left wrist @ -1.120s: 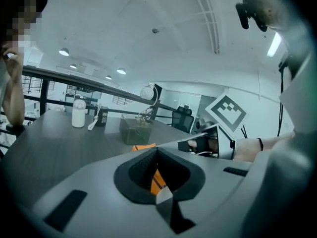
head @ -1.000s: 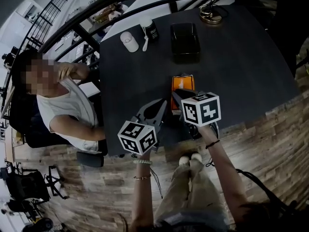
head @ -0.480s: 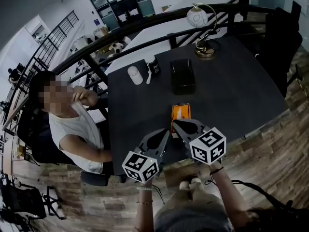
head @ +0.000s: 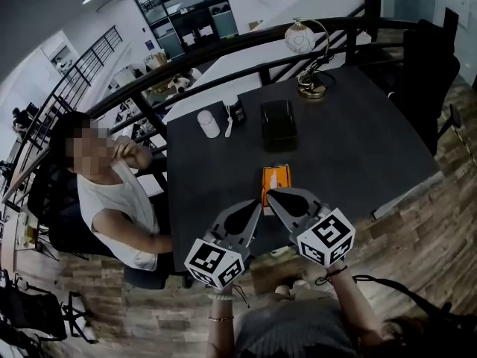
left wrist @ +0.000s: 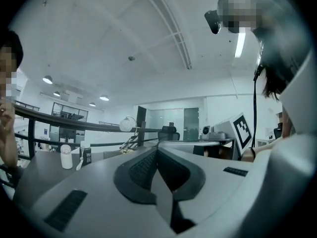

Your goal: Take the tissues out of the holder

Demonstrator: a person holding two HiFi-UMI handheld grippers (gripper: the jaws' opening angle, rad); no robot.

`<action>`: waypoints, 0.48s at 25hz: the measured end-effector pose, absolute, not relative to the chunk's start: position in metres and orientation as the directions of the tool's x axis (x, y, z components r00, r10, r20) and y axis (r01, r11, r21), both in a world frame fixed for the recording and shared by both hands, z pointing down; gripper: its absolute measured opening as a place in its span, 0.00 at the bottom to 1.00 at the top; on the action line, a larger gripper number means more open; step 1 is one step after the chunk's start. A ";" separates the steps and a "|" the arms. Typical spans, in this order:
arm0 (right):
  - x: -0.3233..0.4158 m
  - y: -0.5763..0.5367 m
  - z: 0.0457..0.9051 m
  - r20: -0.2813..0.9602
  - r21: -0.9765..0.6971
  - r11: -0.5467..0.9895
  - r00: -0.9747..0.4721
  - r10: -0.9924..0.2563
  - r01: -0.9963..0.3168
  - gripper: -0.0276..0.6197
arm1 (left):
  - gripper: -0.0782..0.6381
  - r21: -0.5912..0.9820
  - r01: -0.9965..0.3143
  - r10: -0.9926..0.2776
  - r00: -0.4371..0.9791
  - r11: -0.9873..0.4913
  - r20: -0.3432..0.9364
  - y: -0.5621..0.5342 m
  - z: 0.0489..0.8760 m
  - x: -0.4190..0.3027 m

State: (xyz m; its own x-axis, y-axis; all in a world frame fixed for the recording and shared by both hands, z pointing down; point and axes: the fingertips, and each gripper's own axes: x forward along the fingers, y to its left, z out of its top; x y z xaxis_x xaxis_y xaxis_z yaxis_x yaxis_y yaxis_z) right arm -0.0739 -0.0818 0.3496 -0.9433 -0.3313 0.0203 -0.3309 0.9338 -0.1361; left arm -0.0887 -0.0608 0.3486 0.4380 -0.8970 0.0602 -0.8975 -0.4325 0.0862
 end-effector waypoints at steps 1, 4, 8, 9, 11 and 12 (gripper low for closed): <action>-0.074 -0.079 0.347 0.013 -0.125 0.936 -0.944 -0.329 -0.328 0.06 | 0.12 0.080 -0.896 -0.896 0.441 -0.436 0.053 -0.059 0.346 -0.088; -0.074 -0.074 0.342 -0.004 -0.101 0.940 -0.944 -0.329 -0.327 0.06 | 0.12 0.070 -0.899 -0.900 0.436 -0.433 0.030 -0.056 0.338 -0.088; -0.074 -0.070 0.340 -0.018 -0.077 0.943 -0.945 -0.326 -0.324 0.06 | 0.12 0.065 -0.901 -0.902 0.431 -0.429 0.020 -0.055 0.334 -0.086; -0.074 -0.069 0.341 -0.019 -0.077 0.942 -0.944 -0.328 -0.326 0.06 | 0.12 0.061 -0.900 -0.901 0.434 -0.432 0.020 -0.055 0.334 -0.086; -0.072 -0.070 0.344 -0.020 -0.088 0.938 -0.941 -0.338 -0.335 0.06 | 0.12 0.056 -0.897 -0.897 0.441 -0.439 0.024 -0.055 0.335 -0.084; -0.071 -0.070 0.345 -0.020 -0.093 0.935 -0.938 -0.345 -0.342 0.06 | 0.12 0.056 -0.895 -0.896 0.443 -0.442 0.026 -0.055 0.336 -0.083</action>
